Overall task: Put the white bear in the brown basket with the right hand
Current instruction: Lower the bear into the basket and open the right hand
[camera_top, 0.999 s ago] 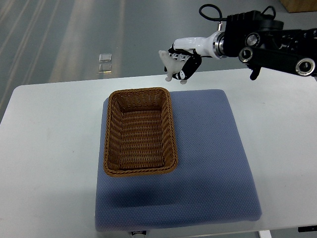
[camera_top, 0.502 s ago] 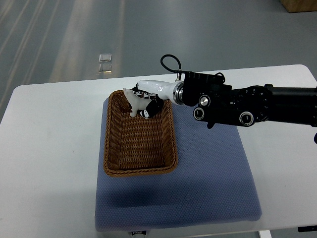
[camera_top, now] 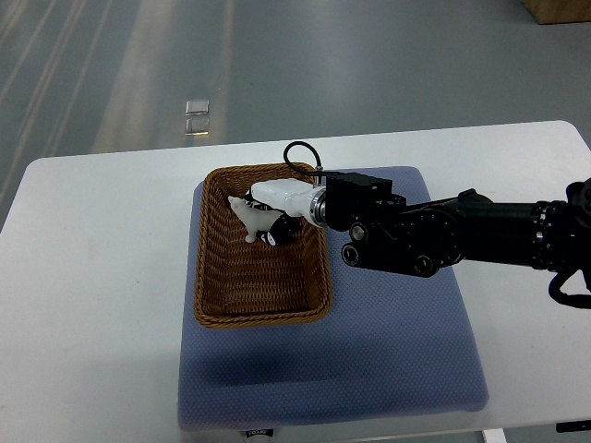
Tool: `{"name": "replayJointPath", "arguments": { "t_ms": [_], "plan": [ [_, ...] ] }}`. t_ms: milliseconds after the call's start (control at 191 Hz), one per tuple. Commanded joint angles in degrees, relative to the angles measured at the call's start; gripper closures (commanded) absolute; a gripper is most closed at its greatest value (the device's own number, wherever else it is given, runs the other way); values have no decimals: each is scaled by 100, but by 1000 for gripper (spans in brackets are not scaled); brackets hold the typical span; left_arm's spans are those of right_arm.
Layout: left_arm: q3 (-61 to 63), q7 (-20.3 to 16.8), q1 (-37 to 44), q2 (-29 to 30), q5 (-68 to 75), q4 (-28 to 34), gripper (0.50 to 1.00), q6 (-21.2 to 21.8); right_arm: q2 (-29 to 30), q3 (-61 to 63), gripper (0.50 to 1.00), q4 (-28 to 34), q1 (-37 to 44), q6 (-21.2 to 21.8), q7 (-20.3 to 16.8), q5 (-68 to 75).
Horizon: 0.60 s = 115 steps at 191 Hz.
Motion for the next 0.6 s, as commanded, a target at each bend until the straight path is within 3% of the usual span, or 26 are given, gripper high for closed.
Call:
{"name": "replayJointPath", "arguments": {
  "t_ms": [0,178,429,596],
  "plan": [
    [0,0,0,0,0,0,500,0,4,-40,987,-82,-10,31,-15,-30],
    [0,0,0,0,0,0,500,0,4,-172,959,-162,-10,66,-23,-30],
    [0,0,0,0,0,0,500,0,4,-181,748,-162,-54,66,-23,-21],
    [-9,0,0,0,0,0,500,0,4,-172,675,-162,-36,66,-23,5]
  ]
}}
